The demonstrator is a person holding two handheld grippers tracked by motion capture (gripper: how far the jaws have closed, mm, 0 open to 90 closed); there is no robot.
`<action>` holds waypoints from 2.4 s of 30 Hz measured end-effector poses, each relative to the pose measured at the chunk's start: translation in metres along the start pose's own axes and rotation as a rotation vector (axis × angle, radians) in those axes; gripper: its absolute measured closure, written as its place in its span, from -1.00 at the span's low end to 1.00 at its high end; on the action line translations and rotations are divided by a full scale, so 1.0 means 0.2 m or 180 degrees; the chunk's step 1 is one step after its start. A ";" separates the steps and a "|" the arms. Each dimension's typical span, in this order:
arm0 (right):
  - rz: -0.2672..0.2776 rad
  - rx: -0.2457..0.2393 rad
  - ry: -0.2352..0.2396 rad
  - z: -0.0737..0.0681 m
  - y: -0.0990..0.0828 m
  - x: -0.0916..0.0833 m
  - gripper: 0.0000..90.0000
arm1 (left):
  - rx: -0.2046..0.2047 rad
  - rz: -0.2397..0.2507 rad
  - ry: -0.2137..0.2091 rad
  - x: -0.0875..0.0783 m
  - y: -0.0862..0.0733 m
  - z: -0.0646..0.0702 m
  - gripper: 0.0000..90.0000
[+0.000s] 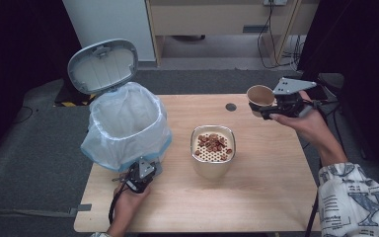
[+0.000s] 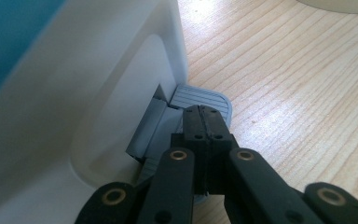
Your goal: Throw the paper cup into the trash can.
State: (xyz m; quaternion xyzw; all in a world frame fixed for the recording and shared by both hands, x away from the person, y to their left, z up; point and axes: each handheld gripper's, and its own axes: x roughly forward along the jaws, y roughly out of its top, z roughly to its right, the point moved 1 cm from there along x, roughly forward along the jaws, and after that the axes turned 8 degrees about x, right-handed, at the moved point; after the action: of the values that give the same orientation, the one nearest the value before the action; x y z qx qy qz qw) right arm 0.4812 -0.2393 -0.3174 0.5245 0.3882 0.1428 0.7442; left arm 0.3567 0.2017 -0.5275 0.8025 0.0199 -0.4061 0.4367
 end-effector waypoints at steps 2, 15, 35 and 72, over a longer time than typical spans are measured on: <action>0.0027 0.0009 0.0019 0.00 0.01 0.00 -0.23 | -0.0001 0.0000 -0.0001 0.00 0.00 0.00 0.99; 0.0138 0.0070 0.0183 -0.02 0.06 -0.01 -0.23 | -0.0002 0.0000 0.0000 0.00 0.00 0.00 0.99; 0.0163 -0.0003 0.0286 -0.08 0.18 0.03 -0.23 | -0.0018 0.0014 0.0000 0.00 0.00 0.00 0.99; 0.0211 0.0078 0.0632 -0.25 0.40 0.20 -0.24 | 0.0001 0.0011 0.0008 0.00 0.00 0.00 0.99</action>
State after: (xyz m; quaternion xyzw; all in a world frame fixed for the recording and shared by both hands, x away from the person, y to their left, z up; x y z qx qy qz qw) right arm 0.4870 -0.1483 -0.2709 0.5294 0.4442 0.2137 0.6905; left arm 0.3567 0.2012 -0.5277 0.8031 0.0190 -0.4044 0.4372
